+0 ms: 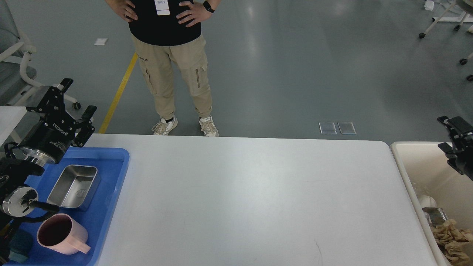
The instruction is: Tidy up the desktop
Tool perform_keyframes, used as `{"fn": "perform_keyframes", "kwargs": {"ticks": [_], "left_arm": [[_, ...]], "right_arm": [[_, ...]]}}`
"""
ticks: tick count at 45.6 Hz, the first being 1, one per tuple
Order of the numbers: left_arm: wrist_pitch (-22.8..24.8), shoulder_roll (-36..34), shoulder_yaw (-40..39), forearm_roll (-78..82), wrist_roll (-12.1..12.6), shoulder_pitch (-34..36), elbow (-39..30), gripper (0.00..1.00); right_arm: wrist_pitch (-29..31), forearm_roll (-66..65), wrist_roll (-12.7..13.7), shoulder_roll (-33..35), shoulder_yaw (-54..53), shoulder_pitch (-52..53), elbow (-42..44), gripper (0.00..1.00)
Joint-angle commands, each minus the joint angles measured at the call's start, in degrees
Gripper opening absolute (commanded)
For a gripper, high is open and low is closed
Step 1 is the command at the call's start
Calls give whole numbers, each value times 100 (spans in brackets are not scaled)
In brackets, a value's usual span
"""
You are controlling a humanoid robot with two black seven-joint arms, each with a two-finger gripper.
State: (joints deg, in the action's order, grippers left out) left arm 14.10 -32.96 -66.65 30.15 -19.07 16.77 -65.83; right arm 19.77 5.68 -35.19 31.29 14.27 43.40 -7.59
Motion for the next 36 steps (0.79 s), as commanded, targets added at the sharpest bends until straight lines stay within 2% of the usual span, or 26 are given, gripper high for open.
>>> {"fn": "perform_keyframes", "kwargs": {"ticks": [1,7,15,20,27,36], "left_arm": [[-22,26,3,0,0,-7,0,96],[-74,44,38,0,0,19,9,96],[-171,44,100,0,26,54,53,96],[-171,17,108,0,96,124,62,96],[-180,9,100,0,123,142,62,96],[-215,26,91,-9,123,133,62,96]], "right_arm": [[36,3,47,-246,-196,213,-23,100],[124,21,100,-509,-214,371,-23,100],[124,82,592,-922,-266,564,-32,100],[141,73,759,-1168,-468,626,-41,100],[203,82,1259,-1301,-907,784,-295,100],[185,91,1515,-1283,-1908,854,-743,100]]}}
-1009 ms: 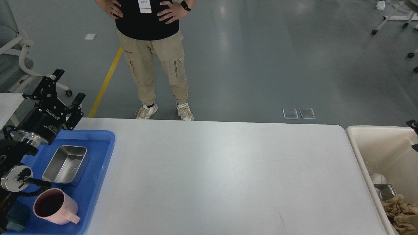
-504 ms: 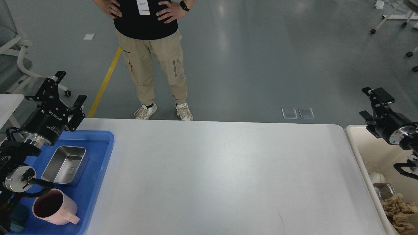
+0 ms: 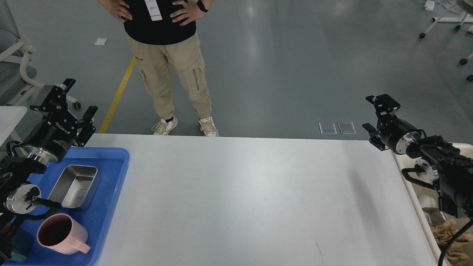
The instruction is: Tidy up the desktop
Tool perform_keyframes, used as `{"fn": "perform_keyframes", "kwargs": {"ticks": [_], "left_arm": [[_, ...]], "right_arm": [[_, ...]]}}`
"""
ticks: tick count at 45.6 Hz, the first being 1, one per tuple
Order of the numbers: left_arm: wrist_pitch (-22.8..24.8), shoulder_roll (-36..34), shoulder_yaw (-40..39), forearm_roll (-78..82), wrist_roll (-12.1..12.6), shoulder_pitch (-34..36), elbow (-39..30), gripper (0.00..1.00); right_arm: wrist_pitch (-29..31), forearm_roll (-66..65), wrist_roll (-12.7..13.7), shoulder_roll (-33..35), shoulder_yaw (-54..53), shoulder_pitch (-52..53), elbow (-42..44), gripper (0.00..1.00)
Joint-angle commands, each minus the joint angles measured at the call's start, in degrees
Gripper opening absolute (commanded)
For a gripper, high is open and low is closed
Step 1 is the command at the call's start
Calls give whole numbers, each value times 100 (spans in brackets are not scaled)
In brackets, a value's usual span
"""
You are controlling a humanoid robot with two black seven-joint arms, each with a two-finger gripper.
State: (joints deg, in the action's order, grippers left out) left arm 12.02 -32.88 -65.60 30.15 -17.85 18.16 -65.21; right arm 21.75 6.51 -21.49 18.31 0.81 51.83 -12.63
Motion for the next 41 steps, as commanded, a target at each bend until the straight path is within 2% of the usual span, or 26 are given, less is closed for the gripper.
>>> {"fn": "perform_keyframes", "kwargs": {"ticks": [1,10,15,33,41], "left_arm": [[-16,27,-14,-9,1,3,8,96],[-165,62,-23,-9,10,3,0,96],[-191,62,-41,-17,10,29,8,96],[-253,62,-120,-377,10,64,105,96],[-279,80,-23,-501,168,135,131,97]], "right_arm": [[-22,8,163,23,-678,11,-266,100],[-39,376,268,50,-1258,-68,-529,100],[-92,763,312,94,-1285,-85,-837,100],[-224,694,277,524,-1250,-332,-1716,100],[-250,702,216,639,-1276,-332,-1857,100]]}}
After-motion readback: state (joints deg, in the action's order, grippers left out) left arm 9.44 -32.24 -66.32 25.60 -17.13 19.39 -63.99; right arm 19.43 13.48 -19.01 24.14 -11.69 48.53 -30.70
